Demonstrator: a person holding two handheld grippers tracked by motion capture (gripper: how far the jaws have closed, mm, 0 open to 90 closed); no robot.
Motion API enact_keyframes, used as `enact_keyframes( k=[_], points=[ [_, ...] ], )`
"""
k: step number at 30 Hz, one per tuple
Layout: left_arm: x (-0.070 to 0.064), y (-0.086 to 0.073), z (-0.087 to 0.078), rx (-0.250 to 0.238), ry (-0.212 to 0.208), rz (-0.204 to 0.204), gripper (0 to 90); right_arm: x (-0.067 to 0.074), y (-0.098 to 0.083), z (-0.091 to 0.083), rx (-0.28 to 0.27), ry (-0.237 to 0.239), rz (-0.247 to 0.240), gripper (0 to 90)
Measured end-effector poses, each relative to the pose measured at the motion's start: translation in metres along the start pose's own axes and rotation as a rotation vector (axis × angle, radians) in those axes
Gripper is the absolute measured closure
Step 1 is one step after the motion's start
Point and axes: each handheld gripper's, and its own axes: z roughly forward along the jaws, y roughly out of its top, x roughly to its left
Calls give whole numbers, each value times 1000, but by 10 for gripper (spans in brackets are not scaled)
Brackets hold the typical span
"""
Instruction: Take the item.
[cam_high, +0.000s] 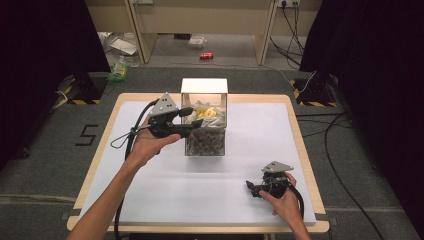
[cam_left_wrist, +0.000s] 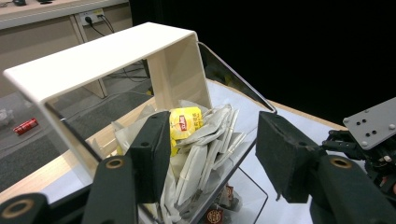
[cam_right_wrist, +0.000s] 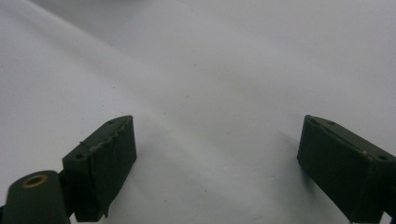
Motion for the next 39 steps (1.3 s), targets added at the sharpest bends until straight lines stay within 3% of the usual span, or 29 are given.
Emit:
enact_keyframes(
  k=[10, 18, 33, 39],
  points=[
    [0, 3, 15, 2, -8, -8, 542, 0, 0, 0, 3, 5, 0, 121],
    [1, 2, 26, 34, -9, -11, 594, 0, 0, 0, 3, 6, -1, 117],
    [6, -2, 37, 56, -16, -23, 693, -1, 0, 0, 1, 8, -13, 114],
    [5, -2, 38, 65, 0, -22, 776, -1, 0, 0, 1, 8, -13, 113]
  ],
)
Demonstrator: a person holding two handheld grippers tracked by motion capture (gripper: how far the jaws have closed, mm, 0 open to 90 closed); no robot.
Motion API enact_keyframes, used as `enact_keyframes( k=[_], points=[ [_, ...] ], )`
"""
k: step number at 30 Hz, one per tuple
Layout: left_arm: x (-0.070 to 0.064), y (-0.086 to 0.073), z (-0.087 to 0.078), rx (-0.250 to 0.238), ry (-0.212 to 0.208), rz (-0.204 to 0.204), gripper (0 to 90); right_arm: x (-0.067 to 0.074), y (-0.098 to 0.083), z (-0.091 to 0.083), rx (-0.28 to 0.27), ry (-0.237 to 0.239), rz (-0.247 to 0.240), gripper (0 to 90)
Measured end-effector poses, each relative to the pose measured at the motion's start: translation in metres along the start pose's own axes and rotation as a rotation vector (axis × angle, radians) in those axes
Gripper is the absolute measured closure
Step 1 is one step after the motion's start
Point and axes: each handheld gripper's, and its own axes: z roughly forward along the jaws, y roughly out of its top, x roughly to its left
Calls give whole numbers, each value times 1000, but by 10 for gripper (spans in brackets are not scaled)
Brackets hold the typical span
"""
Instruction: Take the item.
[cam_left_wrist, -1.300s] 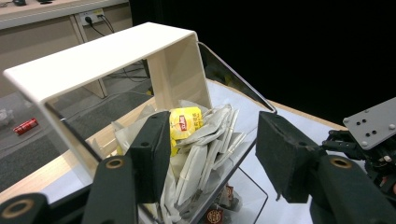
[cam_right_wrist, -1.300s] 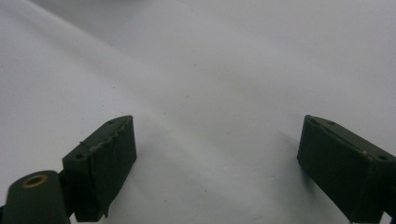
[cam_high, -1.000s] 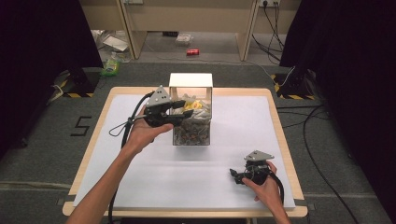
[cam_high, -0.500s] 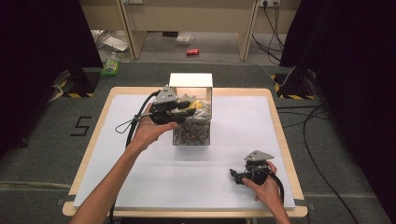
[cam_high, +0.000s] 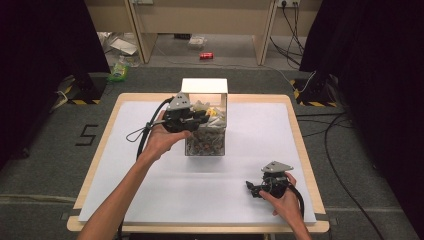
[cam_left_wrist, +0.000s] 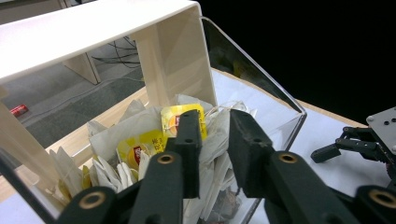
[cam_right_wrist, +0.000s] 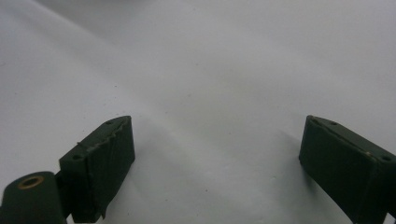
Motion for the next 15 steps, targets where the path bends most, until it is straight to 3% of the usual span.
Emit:
enact_keyframes(
  k=[6, 15],
  points=[
    [-1, 1, 0, 0, 17, 1, 887, 0, 0, 0, -1, -1, 0, 113],
    [-3, 6, -9, -38, 4, -4, 892, 0, 0, 0, -1, 0, 1, 111]
  ],
)
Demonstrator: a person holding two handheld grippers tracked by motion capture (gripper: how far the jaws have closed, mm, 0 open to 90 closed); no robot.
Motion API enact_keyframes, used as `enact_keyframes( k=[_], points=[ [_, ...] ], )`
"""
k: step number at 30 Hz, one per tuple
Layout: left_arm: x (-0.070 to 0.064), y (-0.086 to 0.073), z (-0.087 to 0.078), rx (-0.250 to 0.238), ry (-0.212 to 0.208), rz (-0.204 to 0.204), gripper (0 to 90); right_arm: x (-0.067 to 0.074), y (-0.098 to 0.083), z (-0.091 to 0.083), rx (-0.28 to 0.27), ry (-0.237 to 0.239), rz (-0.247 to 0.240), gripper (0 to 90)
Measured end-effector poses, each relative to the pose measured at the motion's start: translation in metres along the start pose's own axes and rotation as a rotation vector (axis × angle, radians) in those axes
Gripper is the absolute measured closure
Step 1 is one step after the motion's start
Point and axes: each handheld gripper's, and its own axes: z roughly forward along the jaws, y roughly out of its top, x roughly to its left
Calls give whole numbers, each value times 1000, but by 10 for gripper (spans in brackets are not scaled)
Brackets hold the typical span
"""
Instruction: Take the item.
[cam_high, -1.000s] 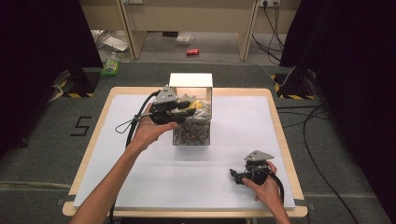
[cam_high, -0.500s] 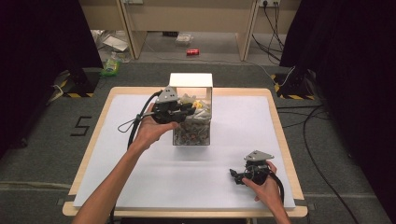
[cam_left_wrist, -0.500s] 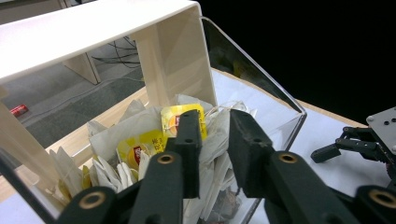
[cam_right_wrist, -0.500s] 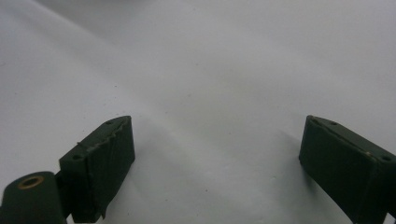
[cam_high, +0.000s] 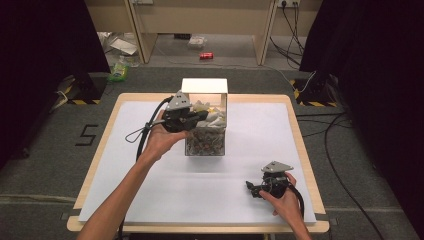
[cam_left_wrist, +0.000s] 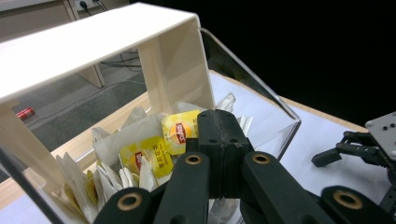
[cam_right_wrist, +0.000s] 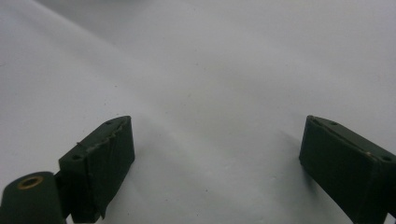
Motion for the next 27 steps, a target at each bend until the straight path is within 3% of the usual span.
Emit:
enact_keyframes(
  k=[27],
  points=[
    [14, 31, -54, -128, 7, -16, 893, 0, 0, 0, 3, 2, 0, 109]
  ],
)
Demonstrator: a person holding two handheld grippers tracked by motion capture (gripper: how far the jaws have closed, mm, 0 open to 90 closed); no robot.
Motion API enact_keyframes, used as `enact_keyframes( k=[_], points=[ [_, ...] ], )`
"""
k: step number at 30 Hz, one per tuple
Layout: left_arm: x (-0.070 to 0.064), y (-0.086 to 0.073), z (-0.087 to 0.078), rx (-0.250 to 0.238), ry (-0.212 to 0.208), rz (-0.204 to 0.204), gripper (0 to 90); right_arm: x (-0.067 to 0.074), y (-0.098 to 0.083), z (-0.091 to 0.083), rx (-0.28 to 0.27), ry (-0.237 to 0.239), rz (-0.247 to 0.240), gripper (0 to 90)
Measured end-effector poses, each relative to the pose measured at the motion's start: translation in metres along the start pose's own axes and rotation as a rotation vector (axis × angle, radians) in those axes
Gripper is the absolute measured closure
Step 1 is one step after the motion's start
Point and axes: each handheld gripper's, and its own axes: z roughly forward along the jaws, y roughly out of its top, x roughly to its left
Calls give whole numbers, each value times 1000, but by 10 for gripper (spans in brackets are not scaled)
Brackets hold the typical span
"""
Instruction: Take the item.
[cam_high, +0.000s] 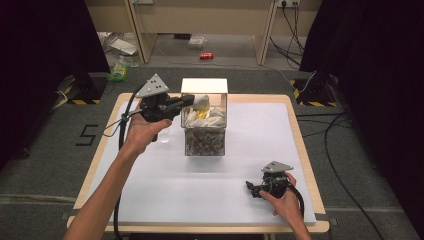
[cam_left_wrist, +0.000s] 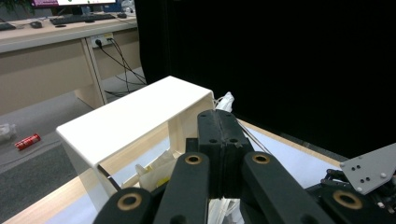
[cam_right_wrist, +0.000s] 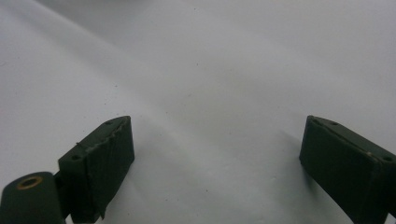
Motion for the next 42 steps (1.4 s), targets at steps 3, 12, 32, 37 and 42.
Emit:
enact_keyframes(
  k=[3, 12, 32, 37, 42],
  points=[
    [1, 1, -4, -3, 2, -1, 893, 0, 0, 0, -1, 0, 1, 109],
    [11, 4, -21, -24, 20, -14, 893, 0, 0, 0, -1, 0, 0, 109],
    [41, 3, -71, -73, 117, -38, 893, 0, 0, 0, 0, -1, 2, 108],
    [46, 0, -75, -75, 134, -43, 893, 0, 0, 0, 0, -1, 2, 108],
    [52, -6, -78, -74, 153, -55, 893, 0, 0, 0, 0, -1, 1, 108]
  ],
)
